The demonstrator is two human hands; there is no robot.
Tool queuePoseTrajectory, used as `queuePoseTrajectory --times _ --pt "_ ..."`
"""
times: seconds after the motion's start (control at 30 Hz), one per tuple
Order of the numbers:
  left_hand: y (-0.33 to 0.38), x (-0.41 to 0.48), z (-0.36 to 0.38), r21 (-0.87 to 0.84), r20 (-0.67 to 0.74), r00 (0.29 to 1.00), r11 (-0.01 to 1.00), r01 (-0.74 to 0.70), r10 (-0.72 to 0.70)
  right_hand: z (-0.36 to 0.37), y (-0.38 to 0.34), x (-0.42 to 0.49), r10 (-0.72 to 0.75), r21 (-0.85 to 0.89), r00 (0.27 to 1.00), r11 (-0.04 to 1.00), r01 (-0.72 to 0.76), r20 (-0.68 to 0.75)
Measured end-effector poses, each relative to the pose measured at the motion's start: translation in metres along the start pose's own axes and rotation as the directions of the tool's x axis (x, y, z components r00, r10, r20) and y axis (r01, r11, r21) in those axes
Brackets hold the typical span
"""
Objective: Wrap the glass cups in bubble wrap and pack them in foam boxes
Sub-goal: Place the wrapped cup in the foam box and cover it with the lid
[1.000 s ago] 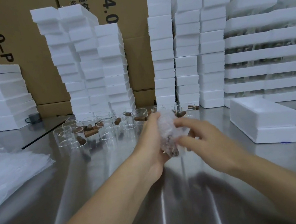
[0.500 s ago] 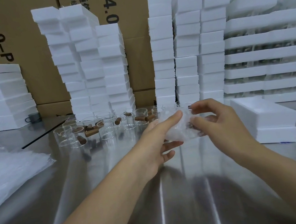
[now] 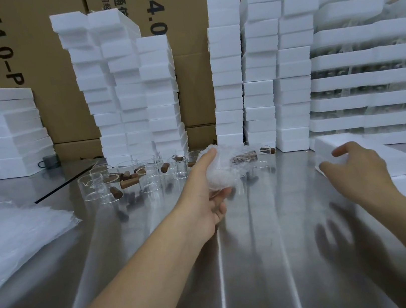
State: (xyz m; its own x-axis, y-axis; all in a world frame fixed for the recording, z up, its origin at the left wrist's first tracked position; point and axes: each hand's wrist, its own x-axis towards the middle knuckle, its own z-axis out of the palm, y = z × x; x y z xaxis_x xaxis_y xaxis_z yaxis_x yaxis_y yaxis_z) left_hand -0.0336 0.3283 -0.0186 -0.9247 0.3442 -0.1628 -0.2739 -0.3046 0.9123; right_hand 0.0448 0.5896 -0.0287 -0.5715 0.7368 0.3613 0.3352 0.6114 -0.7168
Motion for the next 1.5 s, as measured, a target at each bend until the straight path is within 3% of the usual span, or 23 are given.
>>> queuePoseTrajectory --times 0.2,0.27,0.37,0.47,0.7,0.93,1.17,1.37,1.5 --pt "0.003 0.007 -0.005 -0.085 -0.075 0.996 0.995 -0.045 0.039 0.000 -0.014 -0.015 -0.189 0.192 0.982 0.965 0.180 0.027" --pt "0.004 0.007 -0.006 -0.101 -0.091 0.994 0.992 -0.074 0.065 0.002 -0.022 -0.024 -0.266 0.178 0.952 0.955 0.239 0.149" --pt "0.007 0.006 -0.006 -0.078 -0.102 0.989 0.990 -0.119 0.111 0.009 -0.031 -0.039 -0.338 0.173 0.852 0.941 0.292 0.399" --pt "0.008 0.008 -0.005 0.008 -0.068 0.976 0.978 -0.208 0.208 0.011 -0.034 -0.050 -0.373 0.150 0.782 0.926 0.346 0.499" --pt "0.001 0.011 -0.007 0.243 0.127 0.921 0.889 -0.388 0.367 0.010 -0.038 -0.053 -0.393 0.181 0.768 0.919 0.351 0.505" --pt "-0.009 0.021 -0.011 0.398 0.127 0.876 0.785 -0.475 0.466 0.011 -0.035 -0.051 -0.407 0.181 0.759 0.912 0.368 0.508" --pt "-0.016 0.027 -0.014 0.545 0.221 0.872 0.686 -0.483 0.438 0.013 -0.036 -0.052 -0.420 0.187 0.757 0.906 0.380 0.501" --pt "-0.017 0.027 -0.015 0.652 0.195 0.919 0.655 -0.382 0.343 0.014 -0.035 -0.052 -0.413 0.181 0.761 0.909 0.375 0.501" --pt "-0.017 0.023 -0.014 0.747 0.229 0.911 0.538 -0.390 0.343 0.015 -0.035 -0.052 -0.411 0.187 0.766 0.911 0.368 0.495"
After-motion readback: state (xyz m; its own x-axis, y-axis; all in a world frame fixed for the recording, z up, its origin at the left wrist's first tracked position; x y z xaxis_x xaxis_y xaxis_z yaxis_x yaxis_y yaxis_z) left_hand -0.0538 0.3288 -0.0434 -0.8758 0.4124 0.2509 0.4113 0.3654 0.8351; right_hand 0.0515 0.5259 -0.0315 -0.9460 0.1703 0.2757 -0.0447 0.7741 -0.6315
